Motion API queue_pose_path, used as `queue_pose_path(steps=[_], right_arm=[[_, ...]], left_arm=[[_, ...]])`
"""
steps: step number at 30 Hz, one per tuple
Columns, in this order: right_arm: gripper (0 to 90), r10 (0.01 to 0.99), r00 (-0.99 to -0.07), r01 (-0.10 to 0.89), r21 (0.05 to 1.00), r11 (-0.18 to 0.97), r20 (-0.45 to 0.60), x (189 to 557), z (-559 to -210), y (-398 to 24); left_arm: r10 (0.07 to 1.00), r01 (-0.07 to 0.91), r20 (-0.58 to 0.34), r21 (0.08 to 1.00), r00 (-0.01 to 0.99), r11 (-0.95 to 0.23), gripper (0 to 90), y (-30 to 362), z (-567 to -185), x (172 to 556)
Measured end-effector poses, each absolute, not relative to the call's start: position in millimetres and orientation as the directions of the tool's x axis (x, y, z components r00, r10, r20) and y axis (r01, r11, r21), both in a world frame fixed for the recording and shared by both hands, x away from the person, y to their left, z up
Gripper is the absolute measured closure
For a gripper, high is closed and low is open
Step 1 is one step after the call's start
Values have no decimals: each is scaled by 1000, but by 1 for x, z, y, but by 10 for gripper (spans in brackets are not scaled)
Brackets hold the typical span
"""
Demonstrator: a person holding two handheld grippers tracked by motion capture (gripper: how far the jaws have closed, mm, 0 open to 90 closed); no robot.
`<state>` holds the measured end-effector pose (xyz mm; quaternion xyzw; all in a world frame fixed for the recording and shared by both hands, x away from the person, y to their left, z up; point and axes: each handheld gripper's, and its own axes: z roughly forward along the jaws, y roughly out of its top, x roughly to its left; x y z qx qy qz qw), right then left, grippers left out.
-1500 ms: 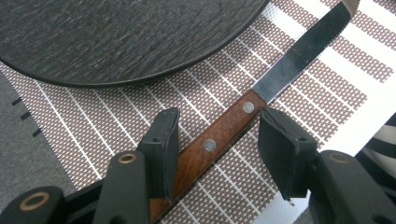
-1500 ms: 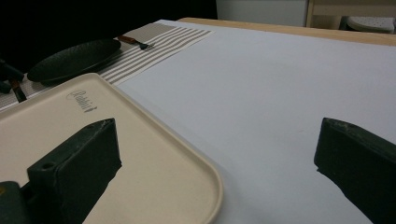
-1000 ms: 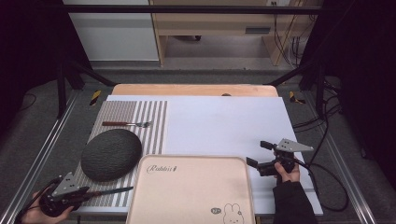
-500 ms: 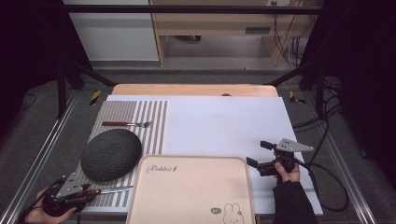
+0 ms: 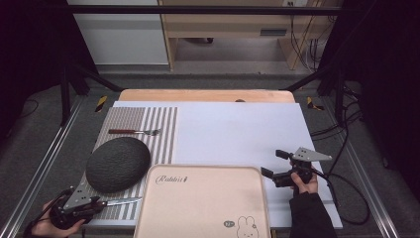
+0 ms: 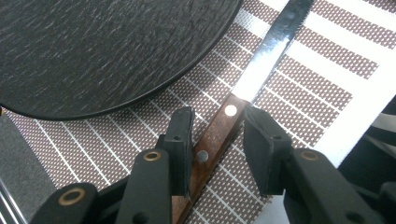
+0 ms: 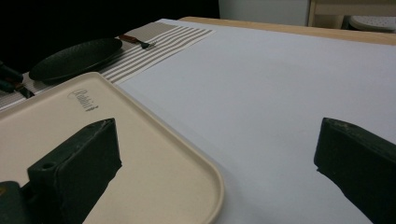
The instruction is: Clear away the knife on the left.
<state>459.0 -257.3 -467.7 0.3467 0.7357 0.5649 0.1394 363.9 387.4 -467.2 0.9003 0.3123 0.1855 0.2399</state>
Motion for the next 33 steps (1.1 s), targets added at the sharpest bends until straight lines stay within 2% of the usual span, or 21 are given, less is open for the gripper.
queue_pose_path(steps=[15,33], right_arm=[[7,667,-721,355,926,127,185,460,-468,-257],[7,667,-722,355,926,127,186,460,-468,-257]], left_arm=[[646,484,118,565,754,-668,601,394,-470,370],[662,492,141,561,736,-666,705,383,-468,369]])
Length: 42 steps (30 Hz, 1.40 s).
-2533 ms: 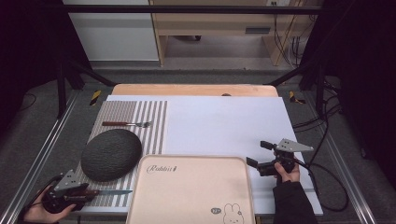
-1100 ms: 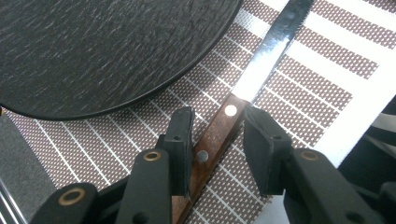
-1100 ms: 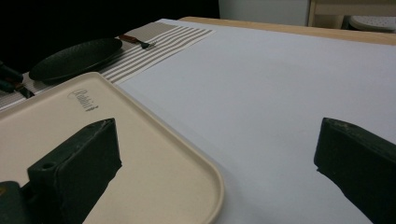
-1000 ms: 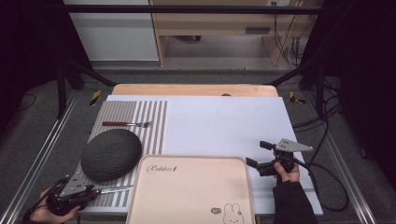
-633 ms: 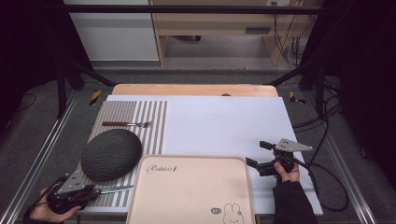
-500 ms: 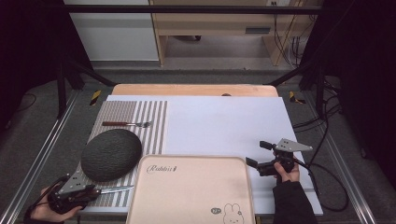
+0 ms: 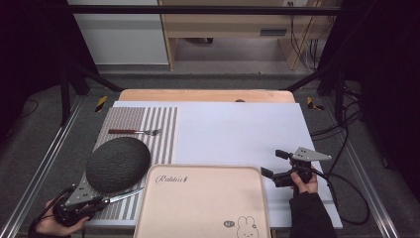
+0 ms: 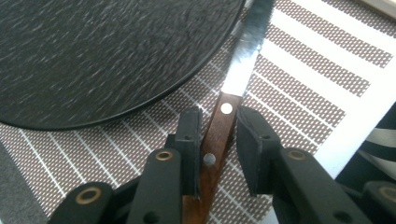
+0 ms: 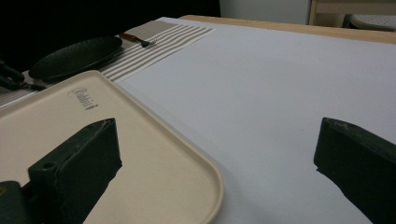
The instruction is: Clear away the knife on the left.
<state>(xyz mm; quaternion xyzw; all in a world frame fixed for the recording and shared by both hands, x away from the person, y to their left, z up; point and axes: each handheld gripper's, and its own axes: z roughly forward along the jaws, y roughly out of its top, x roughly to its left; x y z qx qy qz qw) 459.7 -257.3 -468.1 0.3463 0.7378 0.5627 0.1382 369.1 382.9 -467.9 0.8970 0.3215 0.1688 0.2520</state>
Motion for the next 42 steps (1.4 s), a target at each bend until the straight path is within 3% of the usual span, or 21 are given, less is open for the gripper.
queue_pose_path(steps=[19,27,42], right_arm=[[7,664,-723,356,926,122,191,459,-467,-258],[7,663,-724,357,926,125,190,460,-467,-258],[8,663,-723,358,926,121,193,460,-467,-258]], left_arm=[[647,503,86,555,758,-663,766,381,-467,369],[662,537,46,543,748,-645,733,381,-467,372],[655,565,69,444,752,-696,765,367,-461,380]])
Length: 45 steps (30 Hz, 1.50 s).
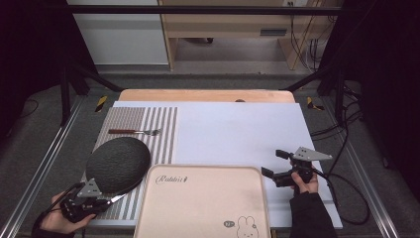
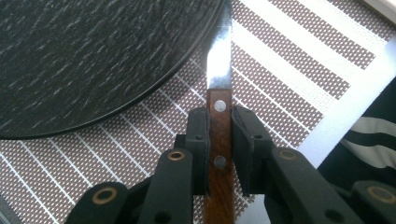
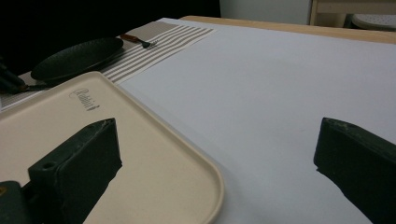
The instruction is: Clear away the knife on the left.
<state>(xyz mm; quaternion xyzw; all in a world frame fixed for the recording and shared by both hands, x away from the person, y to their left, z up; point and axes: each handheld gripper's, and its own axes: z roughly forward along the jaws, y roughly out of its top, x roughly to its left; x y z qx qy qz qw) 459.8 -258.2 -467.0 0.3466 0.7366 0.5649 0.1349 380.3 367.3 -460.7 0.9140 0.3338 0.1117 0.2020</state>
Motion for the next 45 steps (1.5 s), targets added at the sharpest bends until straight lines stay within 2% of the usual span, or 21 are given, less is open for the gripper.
queue_pose_path(steps=[20,32,45], right_arm=[[8,662,-725,358,925,125,191,460,-467,-258],[7,662,-725,358,925,125,191,460,-467,-258],[7,663,-724,359,925,125,191,460,-467,-258]], left_arm=[[627,522,43,512,778,-683,771,374,-454,372],[606,498,22,545,795,-674,770,358,-447,368],[657,522,19,592,753,-615,770,335,-440,368]])
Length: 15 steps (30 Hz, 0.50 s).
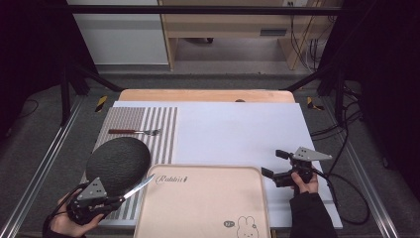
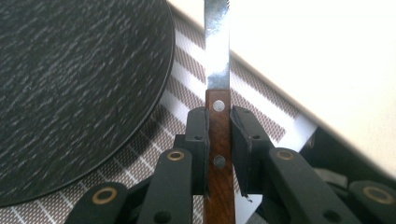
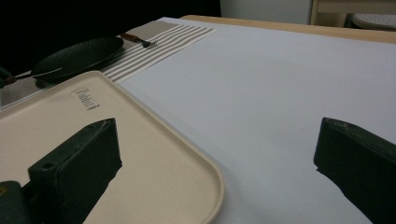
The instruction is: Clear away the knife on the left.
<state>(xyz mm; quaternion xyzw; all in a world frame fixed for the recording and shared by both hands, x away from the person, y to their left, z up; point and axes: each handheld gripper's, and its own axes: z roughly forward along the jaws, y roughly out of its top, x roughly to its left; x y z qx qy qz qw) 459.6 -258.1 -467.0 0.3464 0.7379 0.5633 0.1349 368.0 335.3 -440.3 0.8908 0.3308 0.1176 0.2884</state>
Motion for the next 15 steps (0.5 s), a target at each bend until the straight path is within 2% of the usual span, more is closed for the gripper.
queue_pose_path(steps=[15], right_arm=[[7,666,-721,363,923,130,190,459,-467,-258]], left_arm=[[749,576,16,630,662,-521,770,312,-436,372]])
